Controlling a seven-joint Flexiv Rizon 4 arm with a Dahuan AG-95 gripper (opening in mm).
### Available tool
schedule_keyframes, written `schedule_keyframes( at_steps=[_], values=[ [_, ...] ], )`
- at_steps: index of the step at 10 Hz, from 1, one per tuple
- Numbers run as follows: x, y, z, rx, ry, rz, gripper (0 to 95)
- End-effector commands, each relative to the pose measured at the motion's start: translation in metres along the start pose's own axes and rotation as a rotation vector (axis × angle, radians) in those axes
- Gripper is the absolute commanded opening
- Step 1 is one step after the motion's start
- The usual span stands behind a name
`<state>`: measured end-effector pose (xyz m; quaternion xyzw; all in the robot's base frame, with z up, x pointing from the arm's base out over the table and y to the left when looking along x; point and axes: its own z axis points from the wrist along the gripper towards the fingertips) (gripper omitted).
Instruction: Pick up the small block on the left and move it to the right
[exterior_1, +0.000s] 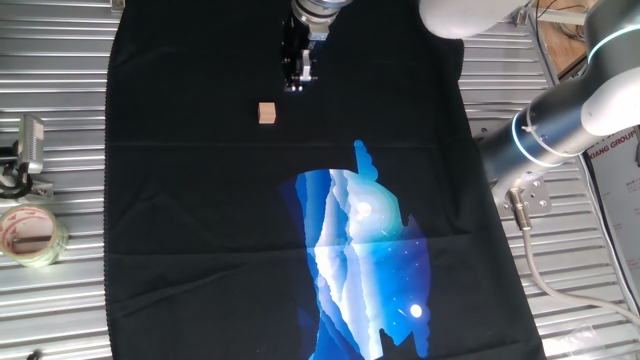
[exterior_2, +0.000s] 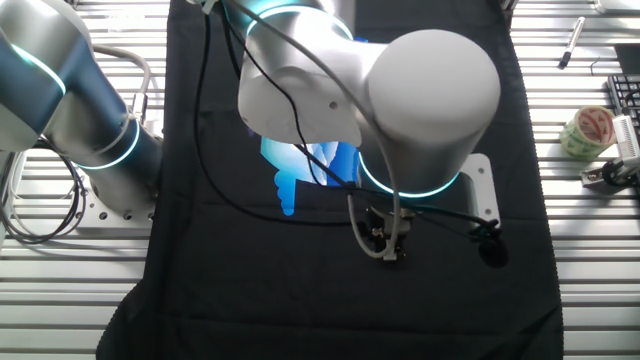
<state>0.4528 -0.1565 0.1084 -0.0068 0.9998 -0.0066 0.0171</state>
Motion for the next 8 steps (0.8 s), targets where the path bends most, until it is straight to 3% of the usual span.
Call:
schedule_keyframes(
  at_steps=[1,3,4,5,6,8],
  values=[
    [-0.0007,-0.0005,-0.0004,0.02,0.006,-0.022,0.0],
    [-0.0007,-0.0017,-0.0028,0.025,0.006,-0.04,0.0],
    [-0.0006,-0.0021,-0.0034,0.042,-0.002,-0.072,19.0],
    [-0.0006,-0.0021,-0.0034,0.044,-0.003,-0.078,19.0],
    [-0.0007,-0.0022,-0.0034,0.042,-0.012,-0.085,38.0],
    [-0.0007,-0.0021,-0.0034,0.034,-0.012,-0.077,38.0]
  ],
)
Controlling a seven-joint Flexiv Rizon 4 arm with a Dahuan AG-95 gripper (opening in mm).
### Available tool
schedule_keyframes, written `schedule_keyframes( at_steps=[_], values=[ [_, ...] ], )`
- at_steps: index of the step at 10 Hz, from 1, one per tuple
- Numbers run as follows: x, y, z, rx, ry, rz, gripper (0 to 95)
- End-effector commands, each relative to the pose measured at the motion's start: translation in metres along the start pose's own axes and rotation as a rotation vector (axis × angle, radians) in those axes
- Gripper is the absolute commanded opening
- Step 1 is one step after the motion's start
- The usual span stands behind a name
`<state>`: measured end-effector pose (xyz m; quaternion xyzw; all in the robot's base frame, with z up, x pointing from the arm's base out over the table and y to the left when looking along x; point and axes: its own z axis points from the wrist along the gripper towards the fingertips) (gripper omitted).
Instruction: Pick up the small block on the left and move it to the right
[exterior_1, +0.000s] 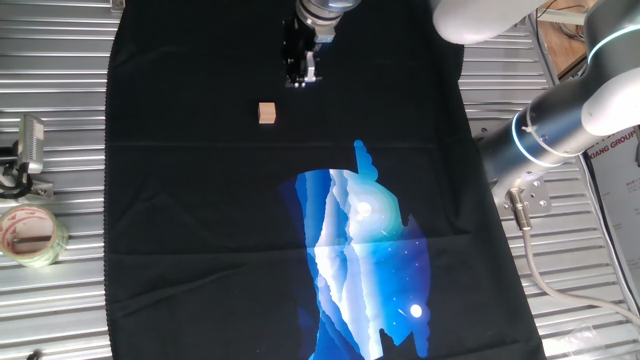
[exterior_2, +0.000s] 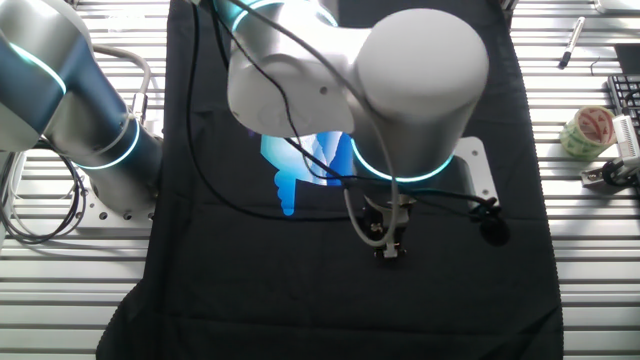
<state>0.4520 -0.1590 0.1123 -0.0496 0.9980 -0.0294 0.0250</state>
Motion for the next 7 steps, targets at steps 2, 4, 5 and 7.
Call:
schedule_keyframes(
  at_steps=[2,4,5,7],
  values=[
    [-0.0019,0.0007,0.0022,-0.017,0.003,0.02,38.0],
    [-0.0043,0.0006,0.0052,-0.021,-0.001,0.024,38.0],
    [-0.0057,0.0008,0.0076,-0.022,-0.001,0.026,38.0],
    [-0.0063,0.0021,0.0106,-0.028,-0.004,0.031,38.0]
  ],
)
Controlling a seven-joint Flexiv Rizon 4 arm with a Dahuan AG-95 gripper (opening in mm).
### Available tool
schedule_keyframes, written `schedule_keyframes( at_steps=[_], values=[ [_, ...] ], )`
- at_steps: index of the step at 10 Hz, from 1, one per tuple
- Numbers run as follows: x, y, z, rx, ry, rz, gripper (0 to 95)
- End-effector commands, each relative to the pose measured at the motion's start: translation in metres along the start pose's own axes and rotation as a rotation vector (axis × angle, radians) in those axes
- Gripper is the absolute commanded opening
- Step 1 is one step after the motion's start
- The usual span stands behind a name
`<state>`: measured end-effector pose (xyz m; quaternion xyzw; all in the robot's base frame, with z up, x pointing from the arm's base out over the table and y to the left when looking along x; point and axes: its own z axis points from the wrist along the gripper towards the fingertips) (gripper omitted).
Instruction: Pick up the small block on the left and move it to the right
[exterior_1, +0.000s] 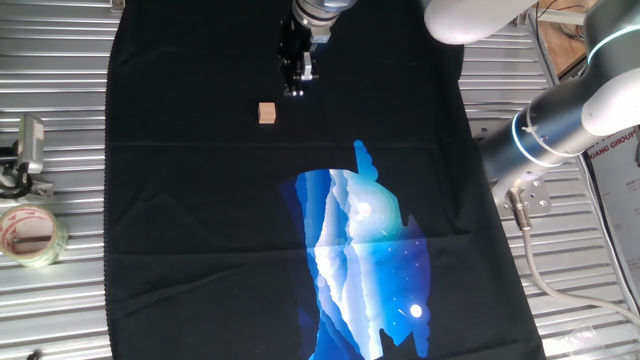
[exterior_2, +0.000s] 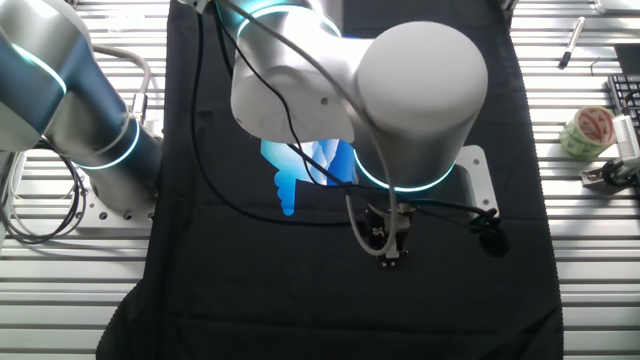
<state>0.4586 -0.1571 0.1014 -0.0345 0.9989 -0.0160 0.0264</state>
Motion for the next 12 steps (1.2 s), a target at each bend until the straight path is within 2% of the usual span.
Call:
schedule_keyframes(
  at_steps=[1,2,7,12],
  values=[
    [-0.001,0.0,-0.001,-0.002,-0.01,0.003,38.0],
    [-0.002,-0.001,-0.001,-0.007,-0.012,0.003,57.0],
    [-0.011,-0.005,-0.002,-0.032,-0.028,0.004,57.0],
    [-0.012,-0.005,-0.002,-0.045,-0.035,0.016,57.0]
  ],
)
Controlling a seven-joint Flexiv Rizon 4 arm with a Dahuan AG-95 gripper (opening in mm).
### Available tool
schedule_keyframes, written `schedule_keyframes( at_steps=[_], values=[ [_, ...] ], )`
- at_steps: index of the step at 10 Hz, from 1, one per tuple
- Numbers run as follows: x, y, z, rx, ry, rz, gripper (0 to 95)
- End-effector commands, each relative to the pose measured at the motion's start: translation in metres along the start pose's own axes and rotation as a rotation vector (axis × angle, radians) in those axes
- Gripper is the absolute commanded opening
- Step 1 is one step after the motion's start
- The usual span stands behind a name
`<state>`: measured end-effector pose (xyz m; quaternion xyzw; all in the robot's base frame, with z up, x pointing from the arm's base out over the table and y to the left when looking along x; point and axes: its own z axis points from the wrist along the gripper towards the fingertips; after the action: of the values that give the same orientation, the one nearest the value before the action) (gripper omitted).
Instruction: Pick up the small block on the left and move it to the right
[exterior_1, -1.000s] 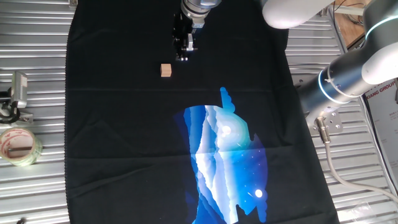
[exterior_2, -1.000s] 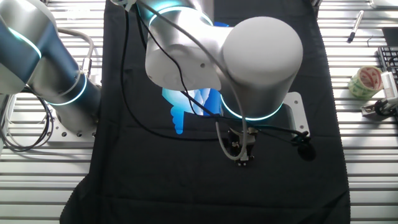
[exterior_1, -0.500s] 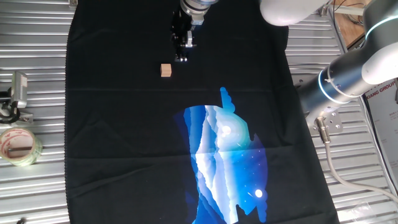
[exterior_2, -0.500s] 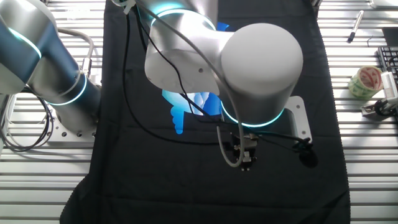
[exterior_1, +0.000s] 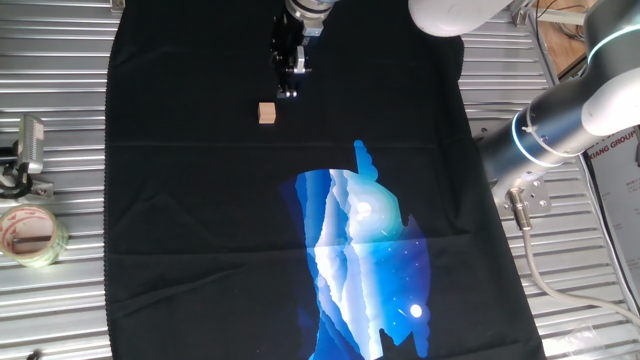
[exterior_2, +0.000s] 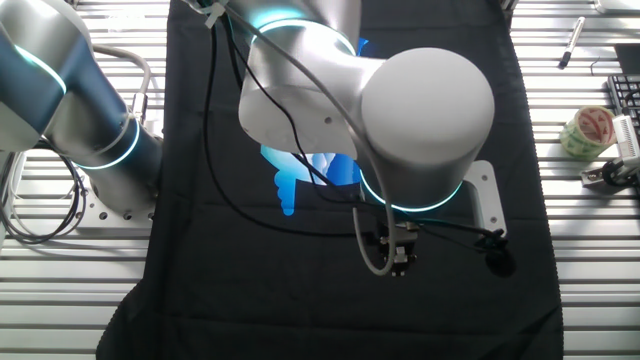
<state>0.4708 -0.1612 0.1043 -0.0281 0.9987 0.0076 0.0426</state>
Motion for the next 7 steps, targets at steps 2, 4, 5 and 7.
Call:
schedule_keyframes(
  at_steps=[2,4,5,7],
  values=[
    [-0.0002,-0.0001,0.0001,-0.004,-0.002,0.006,57.0],
    [-0.0003,0.0001,0.0002,-0.005,-0.002,0.003,57.0],
    [-0.0003,0.0003,0.0003,-0.006,-0.004,0.002,57.0],
    [-0.0003,0.0003,0.0003,-0.007,-0.003,-0.008,57.0]
  ],
)
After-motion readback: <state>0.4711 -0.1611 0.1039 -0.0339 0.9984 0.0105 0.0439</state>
